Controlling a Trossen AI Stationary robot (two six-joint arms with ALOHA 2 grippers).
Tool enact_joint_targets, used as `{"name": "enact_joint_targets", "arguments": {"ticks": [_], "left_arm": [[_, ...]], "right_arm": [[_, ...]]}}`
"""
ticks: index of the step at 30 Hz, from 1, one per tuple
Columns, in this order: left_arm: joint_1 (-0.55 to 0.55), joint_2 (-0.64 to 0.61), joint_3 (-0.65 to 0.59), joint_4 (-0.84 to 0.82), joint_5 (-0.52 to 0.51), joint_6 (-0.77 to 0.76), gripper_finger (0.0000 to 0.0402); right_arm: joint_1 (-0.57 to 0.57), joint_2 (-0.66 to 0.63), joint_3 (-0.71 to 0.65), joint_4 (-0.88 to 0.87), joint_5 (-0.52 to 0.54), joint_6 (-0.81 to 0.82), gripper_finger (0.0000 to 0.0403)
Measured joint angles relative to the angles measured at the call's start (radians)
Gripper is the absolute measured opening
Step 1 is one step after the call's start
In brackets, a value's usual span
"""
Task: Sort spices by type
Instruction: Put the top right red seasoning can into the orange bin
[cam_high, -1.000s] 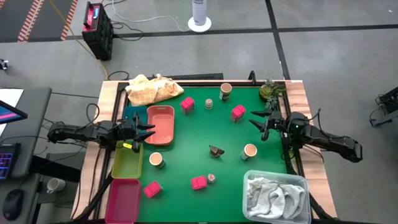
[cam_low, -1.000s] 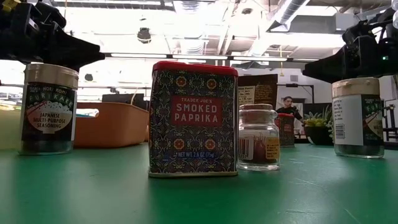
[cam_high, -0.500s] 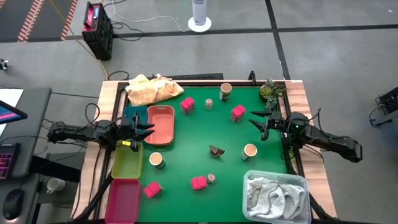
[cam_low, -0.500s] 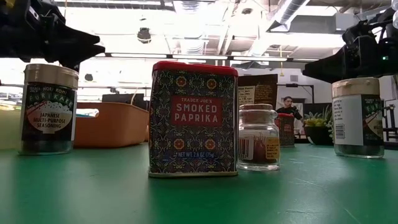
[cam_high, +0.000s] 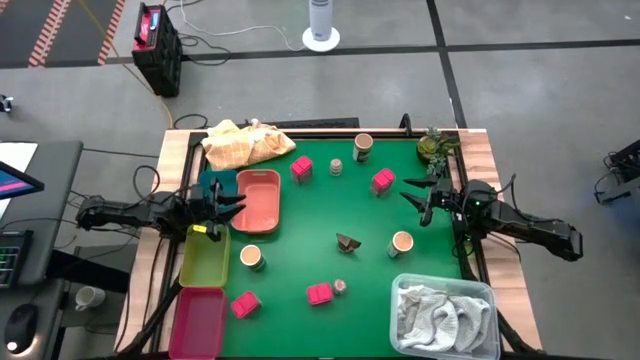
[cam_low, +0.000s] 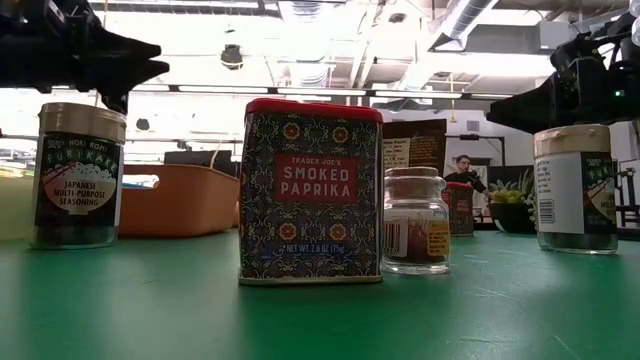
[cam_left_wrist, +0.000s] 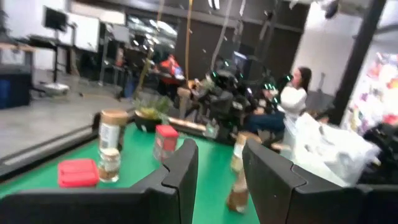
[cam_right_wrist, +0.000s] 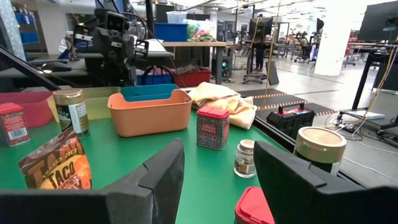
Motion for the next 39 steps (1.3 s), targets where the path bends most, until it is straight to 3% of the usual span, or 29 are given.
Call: {"name": "enact_joint_targets", "arguments": {"ticks": [17,27,39], "left_arm": [[0.0,0.0,0.0,-0.047,-0.028,-0.111,0.0118],[0.0,0.0,0.002,-0.065,-0.063,-0.125,0.0118],[0.001,0.0,0.012,-0.082,-0.154,0.011,0.0118]], "right_arm": [[0.0,0.0,0.0,0.004,0.0,0.003,0.0223],[0.0,0.0,0.0,0.061,0.003,0.395,0.0223],[0.002,0.0,0.007,0.067,-0.036,0.563,0.0223]]}}
